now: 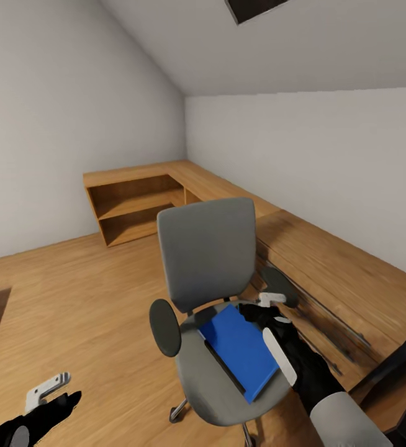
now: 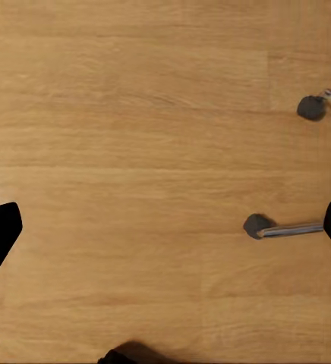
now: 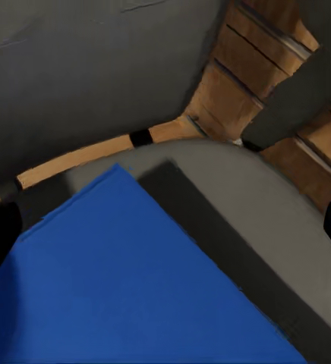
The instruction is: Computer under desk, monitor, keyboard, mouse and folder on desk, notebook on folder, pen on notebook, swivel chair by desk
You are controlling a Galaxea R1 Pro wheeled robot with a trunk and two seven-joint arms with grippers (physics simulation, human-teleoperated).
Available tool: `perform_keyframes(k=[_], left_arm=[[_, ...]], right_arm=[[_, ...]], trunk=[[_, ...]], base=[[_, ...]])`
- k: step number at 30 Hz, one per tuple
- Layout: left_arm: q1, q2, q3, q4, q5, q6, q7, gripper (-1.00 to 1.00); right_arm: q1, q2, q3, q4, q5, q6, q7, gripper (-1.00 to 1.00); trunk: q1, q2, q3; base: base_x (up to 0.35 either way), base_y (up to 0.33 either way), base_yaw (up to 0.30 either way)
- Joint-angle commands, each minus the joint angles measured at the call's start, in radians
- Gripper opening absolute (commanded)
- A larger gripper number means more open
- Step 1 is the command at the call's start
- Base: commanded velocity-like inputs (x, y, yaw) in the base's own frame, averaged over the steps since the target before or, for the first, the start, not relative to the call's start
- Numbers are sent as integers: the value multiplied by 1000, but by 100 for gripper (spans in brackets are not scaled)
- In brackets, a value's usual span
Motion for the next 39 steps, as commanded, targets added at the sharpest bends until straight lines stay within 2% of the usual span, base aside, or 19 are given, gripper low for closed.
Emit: perform_keyframes(k=[1,2,3,6,8,11,14,15,16,19,36,39], left_arm=[[-34,0,1,-12,22,40,7,100],[-61,-1,1,-18,48,73,7,100],[-73,-1,1,-20,69,88,7,100],[-85,-3,-1,-22,101,102,8,100],[-90,-6,-12,-22,114,108,8,100],[-93,1,-17,-21,117,111,9,100],[-94,1,-18,-21,118,110,10,100],[-94,-1,-19,-21,118,108,11,100],[-94,0,-18,-21,118,107,12,100],[-93,-2,-20,-21,118,106,11,100],[-93,-5,-15,-24,119,106,8,100],[-94,-6,-15,-24,119,106,8,100]], right_arm=[[-6,-2,-72,-16,-16,62,29,100],[-8,0,-138,-29,-28,125,59,100],[-9,1,-166,-34,-33,155,74,100],[-10,16,-194,-35,-38,185,89,100],[-11,48,-206,-36,-40,195,95,100],[-10,76,-215,-37,-36,196,99,100],[-10,73,-216,-39,-32,187,100,100],[-10,63,-217,-38,-31,184,100,100],[-10,40,-216,-37,-29,181,101,100],[-10,15,-216,-35,-29,180,102,100],[-9,-2,-214,-34,-25,180,103,100],[-9,-4,-213,-34,-24,180,103,100]], trunk=[[4,-8,-4],[8,-15,-7],[12,-22,-10],[23,-43,-20],[31,-57,-26],[42,-78,-36],[54,-99,-45],[58,-106,-48],[61,-113,-51],[73,-134,-61],[138,-253,-114],[138,-253,-114]], base=[[0,0,0],[0,0,0],[0,0,0],[0,0,0],[0,0,0],[0,0,0],[0,0,0],[0,0,0],[0,0,0],[0,0,0],[0,0,0],[0,0,0]])
